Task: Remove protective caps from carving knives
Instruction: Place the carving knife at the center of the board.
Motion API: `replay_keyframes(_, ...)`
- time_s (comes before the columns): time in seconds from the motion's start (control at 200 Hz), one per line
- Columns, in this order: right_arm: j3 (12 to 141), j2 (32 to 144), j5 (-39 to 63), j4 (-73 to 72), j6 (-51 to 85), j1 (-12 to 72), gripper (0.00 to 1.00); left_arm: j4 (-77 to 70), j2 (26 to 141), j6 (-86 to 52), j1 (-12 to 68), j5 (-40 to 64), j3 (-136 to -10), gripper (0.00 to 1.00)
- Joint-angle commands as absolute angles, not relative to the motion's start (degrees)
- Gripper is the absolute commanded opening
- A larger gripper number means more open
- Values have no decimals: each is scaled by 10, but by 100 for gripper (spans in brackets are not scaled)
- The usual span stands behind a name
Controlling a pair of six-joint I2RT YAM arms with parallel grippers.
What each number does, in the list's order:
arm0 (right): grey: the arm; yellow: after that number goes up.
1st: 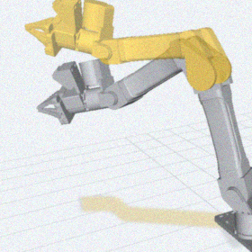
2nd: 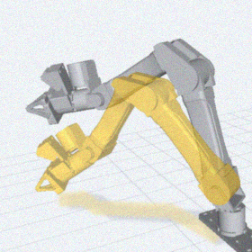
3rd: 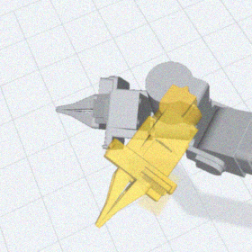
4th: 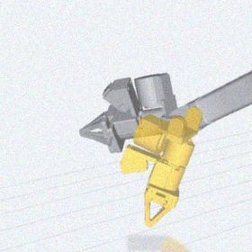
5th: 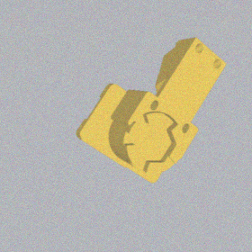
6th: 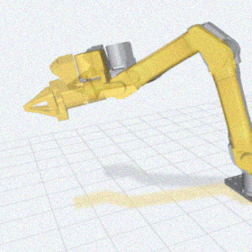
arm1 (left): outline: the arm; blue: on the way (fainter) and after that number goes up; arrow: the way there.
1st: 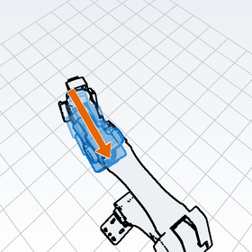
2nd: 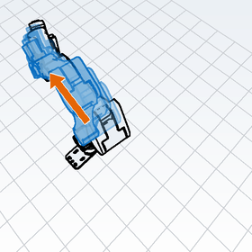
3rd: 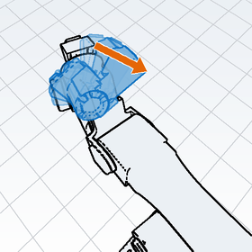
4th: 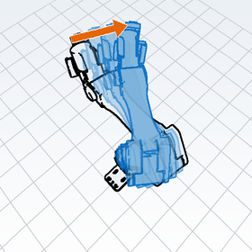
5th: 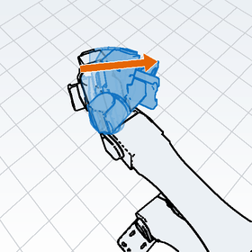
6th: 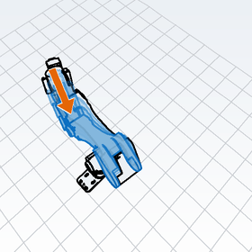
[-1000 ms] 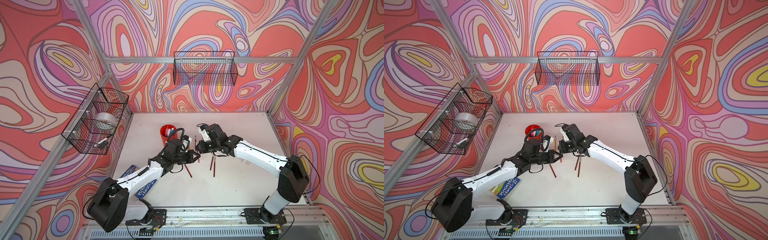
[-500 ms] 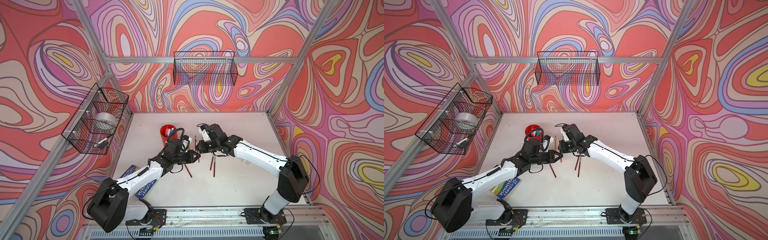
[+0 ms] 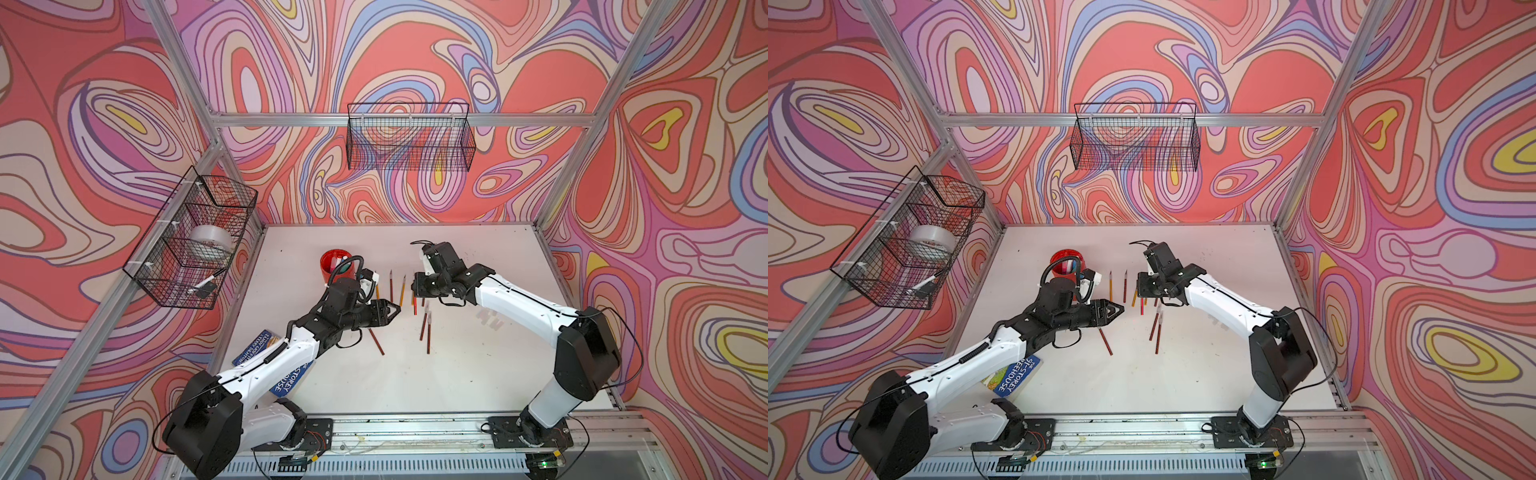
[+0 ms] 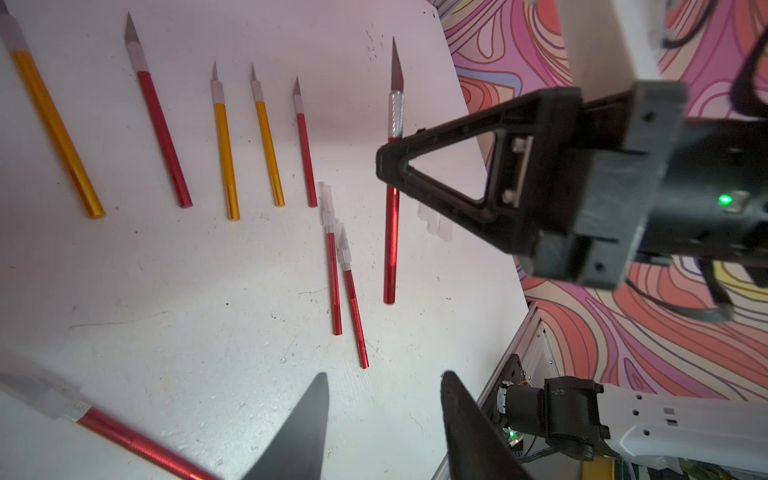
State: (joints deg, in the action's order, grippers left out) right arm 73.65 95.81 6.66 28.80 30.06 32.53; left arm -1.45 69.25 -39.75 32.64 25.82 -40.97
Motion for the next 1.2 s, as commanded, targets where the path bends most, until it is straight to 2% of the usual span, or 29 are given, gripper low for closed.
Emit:
replay_keyframes(0.0,710,960,65,294,308,293,0,13,672,-382,326,234,-399,48)
replay_keyframes(0.411,715,1011,67,301,287,228,0,18,673,-380,325,228,-396,48)
replay_keyframes(1.197,798,1145,45,313,272,197,0,25,680,-375,323,223,-397,55)
